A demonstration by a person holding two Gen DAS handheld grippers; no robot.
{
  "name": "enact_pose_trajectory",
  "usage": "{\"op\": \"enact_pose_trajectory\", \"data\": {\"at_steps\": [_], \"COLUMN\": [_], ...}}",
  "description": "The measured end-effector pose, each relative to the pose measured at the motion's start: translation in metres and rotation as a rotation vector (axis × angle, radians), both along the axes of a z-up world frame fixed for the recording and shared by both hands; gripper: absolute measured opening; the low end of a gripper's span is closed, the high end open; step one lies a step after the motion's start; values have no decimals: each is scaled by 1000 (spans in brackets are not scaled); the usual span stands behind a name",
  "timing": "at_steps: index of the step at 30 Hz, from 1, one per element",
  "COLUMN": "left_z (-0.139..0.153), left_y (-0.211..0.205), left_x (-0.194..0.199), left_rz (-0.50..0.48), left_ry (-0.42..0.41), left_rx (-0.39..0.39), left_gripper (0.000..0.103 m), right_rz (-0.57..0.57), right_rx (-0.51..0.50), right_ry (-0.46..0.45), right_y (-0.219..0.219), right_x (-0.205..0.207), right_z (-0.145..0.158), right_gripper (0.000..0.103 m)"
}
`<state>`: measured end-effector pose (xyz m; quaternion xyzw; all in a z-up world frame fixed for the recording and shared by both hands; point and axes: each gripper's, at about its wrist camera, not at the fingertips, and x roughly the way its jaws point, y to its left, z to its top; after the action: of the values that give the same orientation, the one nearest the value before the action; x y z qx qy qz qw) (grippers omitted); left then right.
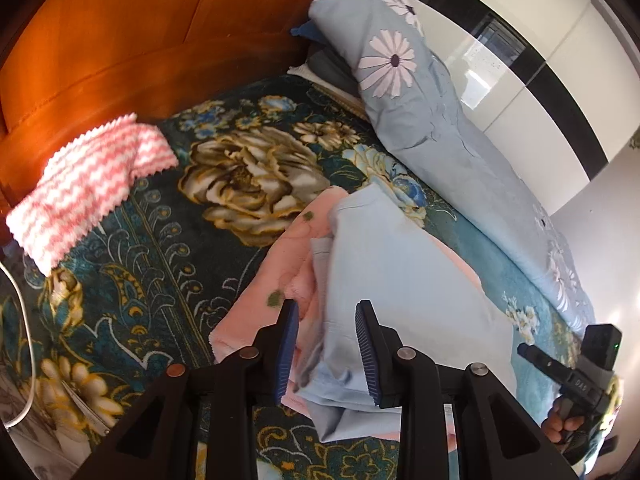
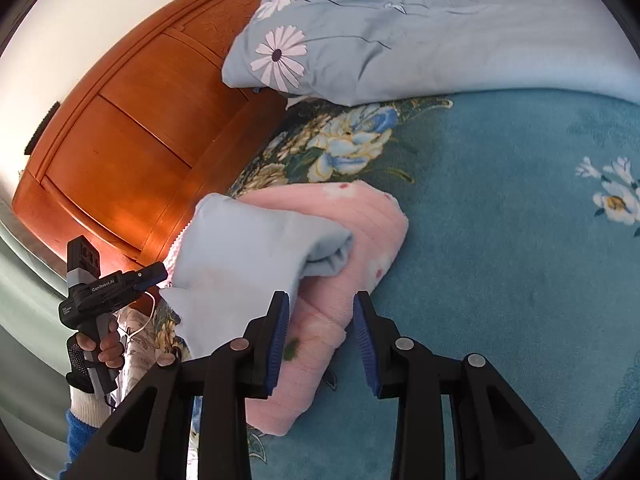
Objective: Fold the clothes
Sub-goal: 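Lower the shirt onto the pink blanket and open both grippers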
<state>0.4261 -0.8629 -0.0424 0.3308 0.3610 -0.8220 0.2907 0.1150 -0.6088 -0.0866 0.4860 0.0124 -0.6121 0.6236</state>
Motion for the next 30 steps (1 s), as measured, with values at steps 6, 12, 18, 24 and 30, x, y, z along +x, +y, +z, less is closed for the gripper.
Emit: {"op": "enact_pose_trajectory", "data": {"at_steps": [6,12,18,24,30], "left_z": [5,-18,-41,-57,-42], "left_y": [31,48,57,58,64], "left_x": [-28,-42,-45,-41,-36], "left_rz": [-73,-99,-111,-103,-85], "left_ry": [38,0,-8,15,18], "left_rx": [-46,-70,-69,-42,-76], "left_gripper": [41,41,42,44,44], "right_rz": [121,166,199,204,191], "right_rx": [-59,-26,30,43,25], "right_ry": [46,141,181,170,186], "right_y": [-25,-47,-50,-49,-46], "right_x": [54,94,108,109,109], "right_z": [32,20,-6,-20,-6], "right_gripper": [35,35,35,35,35]}}
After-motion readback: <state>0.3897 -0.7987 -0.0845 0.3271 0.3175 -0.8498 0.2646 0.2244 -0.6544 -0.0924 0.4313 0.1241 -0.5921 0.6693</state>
